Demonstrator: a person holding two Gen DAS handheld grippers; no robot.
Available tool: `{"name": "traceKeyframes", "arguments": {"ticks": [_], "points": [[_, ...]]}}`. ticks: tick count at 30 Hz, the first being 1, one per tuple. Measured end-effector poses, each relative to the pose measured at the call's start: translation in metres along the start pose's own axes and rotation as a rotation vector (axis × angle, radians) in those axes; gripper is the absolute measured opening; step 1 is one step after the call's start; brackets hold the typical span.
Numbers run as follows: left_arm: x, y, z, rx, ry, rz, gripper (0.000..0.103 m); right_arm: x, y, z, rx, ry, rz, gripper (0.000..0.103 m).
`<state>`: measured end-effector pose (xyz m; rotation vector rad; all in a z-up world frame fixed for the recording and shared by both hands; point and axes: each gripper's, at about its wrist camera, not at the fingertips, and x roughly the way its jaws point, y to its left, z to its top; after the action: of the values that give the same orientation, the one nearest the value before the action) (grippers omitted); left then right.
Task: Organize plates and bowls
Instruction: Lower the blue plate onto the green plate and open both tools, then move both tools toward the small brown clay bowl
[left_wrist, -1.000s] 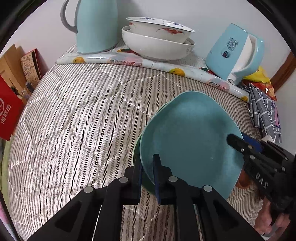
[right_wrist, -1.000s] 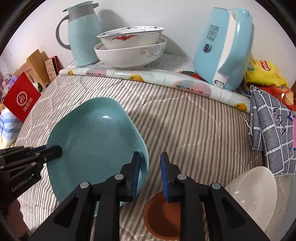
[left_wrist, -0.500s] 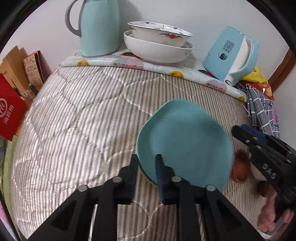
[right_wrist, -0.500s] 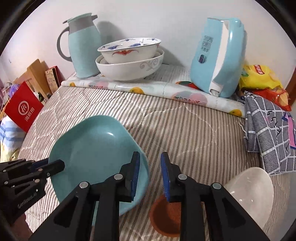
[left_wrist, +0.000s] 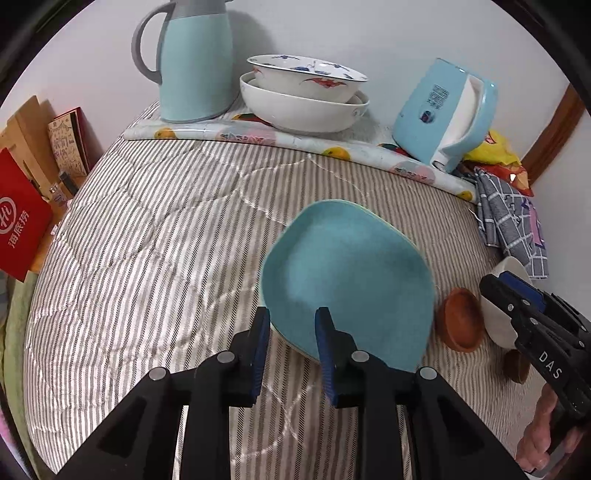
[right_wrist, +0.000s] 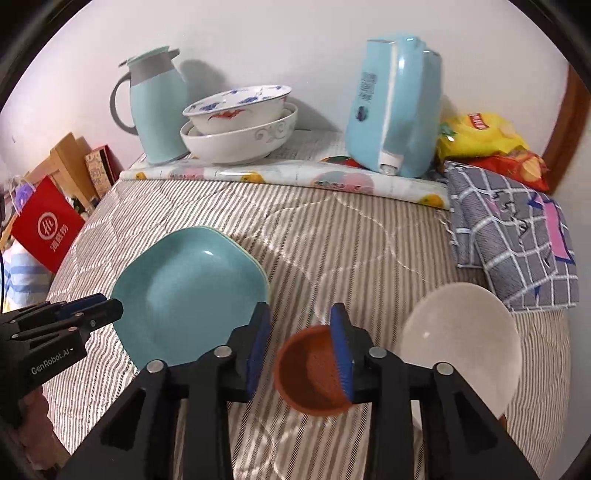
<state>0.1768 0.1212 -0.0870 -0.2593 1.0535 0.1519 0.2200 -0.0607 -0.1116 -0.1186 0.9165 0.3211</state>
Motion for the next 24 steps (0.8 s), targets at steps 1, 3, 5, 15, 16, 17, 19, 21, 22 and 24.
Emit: {"name": "traceKeyframes", "arguments": {"ticks": [1, 3, 5, 15, 16, 17, 19, 21, 22, 24], "points": [[-0.002, -0.002, -0.001, 0.002, -0.002, -0.004, 0.024, -0.003, -0.002, -0.001, 0.004, -0.002, -0.002, 0.036], [-0.006, -0.007, -0.003, 0.009, -0.008, -0.007, 0.024, -0.011, -0.008, -0.006, 0.01, -0.008, -0.013, 0.036], [-0.011, -0.012, -0.005, 0.017, -0.018, -0.009, 0.024, -0.018, -0.014, -0.011, 0.018, -0.015, -0.024, 0.043], [-0.028, -0.058, -0.017, 0.087, -0.061, -0.024, 0.024, -0.063, -0.066, -0.038, 0.143, -0.072, -0.072, 0.053], [-0.028, -0.062, -0.018, 0.092, -0.065, -0.024, 0.024, -0.067, -0.071, -0.041, 0.149, -0.076, -0.089, 0.053], [-0.029, -0.067, -0.02, 0.097, -0.069, -0.022, 0.024, -0.072, -0.077, -0.044, 0.159, -0.08, -0.109, 0.053], [-0.03, -0.075, -0.021, 0.099, -0.079, -0.02, 0.024, -0.078, -0.087, -0.051, 0.178, -0.084, -0.123, 0.053], [-0.033, -0.084, -0.024, 0.107, -0.1, -0.019, 0.024, -0.085, -0.101, -0.059, 0.208, -0.093, -0.121, 0.053], [-0.033, -0.088, -0.025, 0.11, -0.106, -0.014, 0.024, -0.088, -0.105, -0.062, 0.217, -0.097, -0.118, 0.053], [-0.033, -0.096, -0.028, 0.118, -0.118, -0.003, 0.024, -0.094, -0.117, -0.07, 0.241, -0.107, -0.126, 0.053]]}}
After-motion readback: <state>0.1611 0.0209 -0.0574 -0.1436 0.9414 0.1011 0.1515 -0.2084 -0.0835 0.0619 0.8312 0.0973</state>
